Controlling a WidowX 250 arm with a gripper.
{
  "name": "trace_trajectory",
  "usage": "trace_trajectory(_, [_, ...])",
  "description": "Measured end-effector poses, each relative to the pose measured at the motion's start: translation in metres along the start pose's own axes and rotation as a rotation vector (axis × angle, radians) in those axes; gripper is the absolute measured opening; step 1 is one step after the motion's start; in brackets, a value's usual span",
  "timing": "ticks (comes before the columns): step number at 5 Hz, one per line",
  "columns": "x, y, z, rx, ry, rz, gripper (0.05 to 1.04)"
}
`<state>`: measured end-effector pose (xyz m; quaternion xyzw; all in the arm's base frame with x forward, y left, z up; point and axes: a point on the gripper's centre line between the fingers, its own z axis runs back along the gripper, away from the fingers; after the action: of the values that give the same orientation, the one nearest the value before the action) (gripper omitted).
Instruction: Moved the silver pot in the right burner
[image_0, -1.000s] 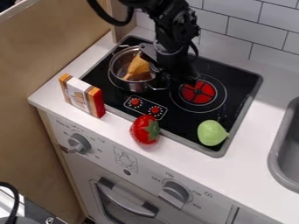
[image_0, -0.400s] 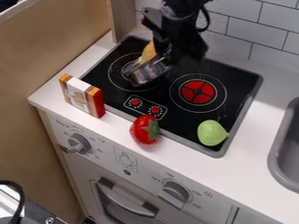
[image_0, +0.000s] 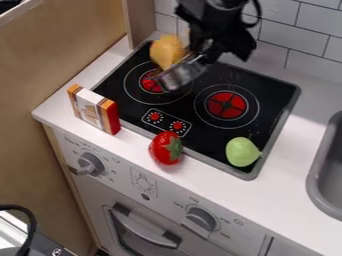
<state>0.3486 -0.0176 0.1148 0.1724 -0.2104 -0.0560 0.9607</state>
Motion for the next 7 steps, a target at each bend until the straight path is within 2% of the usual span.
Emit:
trace_trajectory(1, [0.006,-0.014,0.009,0.035,-0.016,0.010,0.266])
trace_trajectory(4, [0.006,-0.054,0.010,0.120,-0.038,0.022,0.266])
trace_trajectory(5, [0.009,-0.058,0.011,0.127,-0.065,0.038,0.266])
trace_trajectory(7, [0.005,-0.065,-0.005,0.121,-0.114,0.051,0.266])
